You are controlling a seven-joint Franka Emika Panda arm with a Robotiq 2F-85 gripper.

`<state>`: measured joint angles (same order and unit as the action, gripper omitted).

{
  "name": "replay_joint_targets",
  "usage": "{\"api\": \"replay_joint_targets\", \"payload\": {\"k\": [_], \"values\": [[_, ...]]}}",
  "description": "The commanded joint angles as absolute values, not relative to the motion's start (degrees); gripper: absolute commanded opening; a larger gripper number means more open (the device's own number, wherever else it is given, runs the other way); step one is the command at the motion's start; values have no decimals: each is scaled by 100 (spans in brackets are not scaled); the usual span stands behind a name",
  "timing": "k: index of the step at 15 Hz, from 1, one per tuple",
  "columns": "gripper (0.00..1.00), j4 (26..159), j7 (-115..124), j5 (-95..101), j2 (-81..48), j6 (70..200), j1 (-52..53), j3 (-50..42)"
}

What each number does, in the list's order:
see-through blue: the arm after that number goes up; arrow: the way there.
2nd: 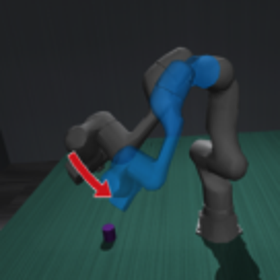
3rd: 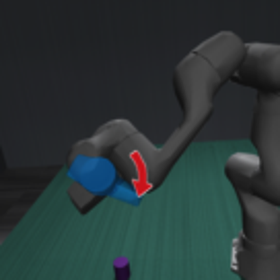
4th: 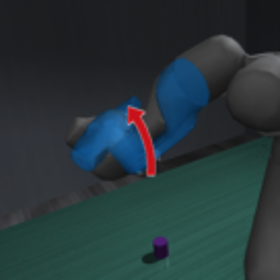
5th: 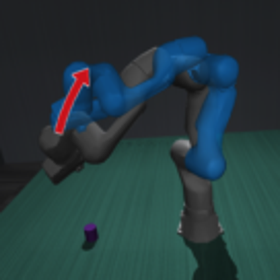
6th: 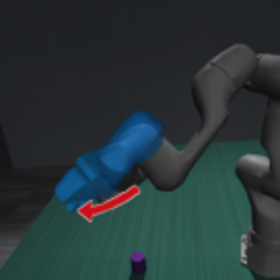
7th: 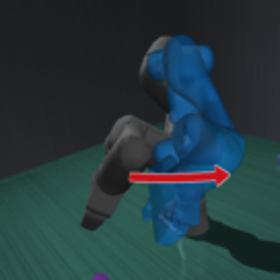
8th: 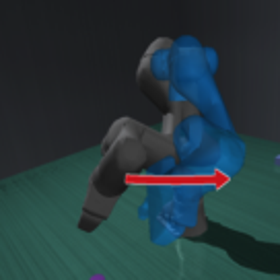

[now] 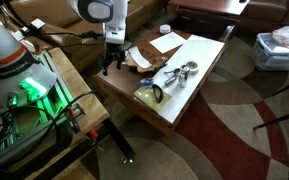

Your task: Put the blue tape on the tray

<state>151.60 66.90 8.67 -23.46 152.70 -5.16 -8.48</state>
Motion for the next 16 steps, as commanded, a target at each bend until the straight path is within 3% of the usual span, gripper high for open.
{"api": "replay_joint_targets", "payload": {"k": [1,2,7,13,16], "values": [[100,14072,6863,-86,-3815,14840,-296,-838],[100,14709,6559,99,-3032,15113,-189,-1051],[100,14122,6633,-227,-3852,14997,-110,-995],[100,13582,5156,-58,-4208,15944,181,-689],[100,12740,5138,234,-4879,15641,975,-1215]]}}
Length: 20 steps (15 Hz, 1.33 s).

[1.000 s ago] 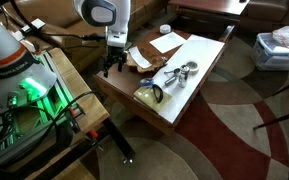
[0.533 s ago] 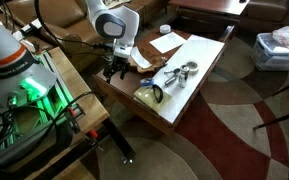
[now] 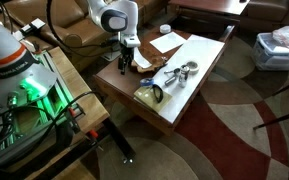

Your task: Put the blue tape on the tray

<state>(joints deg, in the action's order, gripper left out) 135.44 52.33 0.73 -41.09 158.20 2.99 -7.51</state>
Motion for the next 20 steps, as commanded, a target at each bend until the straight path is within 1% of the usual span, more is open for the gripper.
{"api": "replay_joint_targets", "payload": {"k": [1,6,7,8,9,12,17,18,19,20], "values": [[100,12493,5219,241,-5128,15642,1136,-1338],[100,11120,5470,117,-6544,15191,1547,-1722],[100,10894,5544,63,-6765,15169,1545,-1746],[100,10710,5472,-83,-6860,15020,1299,-1588],[100,11272,5367,0,-6414,15278,1452,-1642],[100,10854,5399,-50,-6810,15178,1369,-1640],[100,10780,5659,-114,-6910,15556,1451,-1739],[89,10746,5692,-115,-6943,15557,1460,-1760],[72,10703,5681,-115,-6975,15546,1424,-1743],[66,10642,5682,-116,-7025,15508,1397,-1733]]}}
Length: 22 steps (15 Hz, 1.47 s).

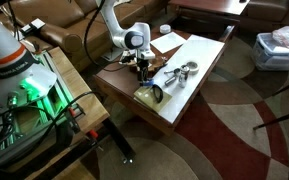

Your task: Put the blue tape on the tray

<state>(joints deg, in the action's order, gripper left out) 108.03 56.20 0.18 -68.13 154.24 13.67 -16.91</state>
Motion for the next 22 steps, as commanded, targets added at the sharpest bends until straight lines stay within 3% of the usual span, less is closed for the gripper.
{"api": "replay_joint_targets", "payload": {"k": [1,6,9,18,22], "values": [[58,10594,5693,-116,-7063,15468,1398,-1740],[18,10363,5649,-125,-7289,15415,1326,-1690],[0,10413,5672,-129,-7243,15447,1389,-1717],[3,11936,5465,-357,-5900,16689,1419,-1680],[3,12090,4399,-487,-5578,17327,512,-738]]}}
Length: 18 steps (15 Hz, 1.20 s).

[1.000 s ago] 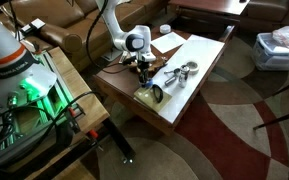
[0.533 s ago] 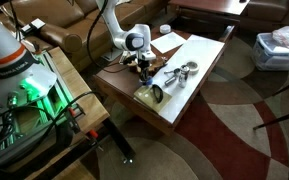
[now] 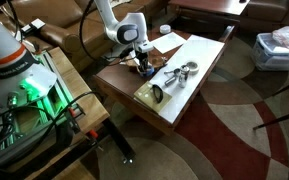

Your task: Put the blue tape on the tray

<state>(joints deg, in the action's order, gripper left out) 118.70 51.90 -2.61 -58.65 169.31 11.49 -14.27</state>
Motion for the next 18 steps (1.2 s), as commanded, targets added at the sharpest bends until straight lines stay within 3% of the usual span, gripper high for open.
{"api": "replay_joint_targets", "payload": {"k": [1,7,16,17,18], "values": [[3,12015,4148,-557,-5620,17437,328,-483],[3,11193,2810,-1101,-6139,17606,-678,758],[3,9421,2718,-1662,-7209,16401,-127,312],[39,9343,2717,-1674,-7252,16280,-108,289],[40,9336,2693,-1681,-7237,16194,-111,285]]}}
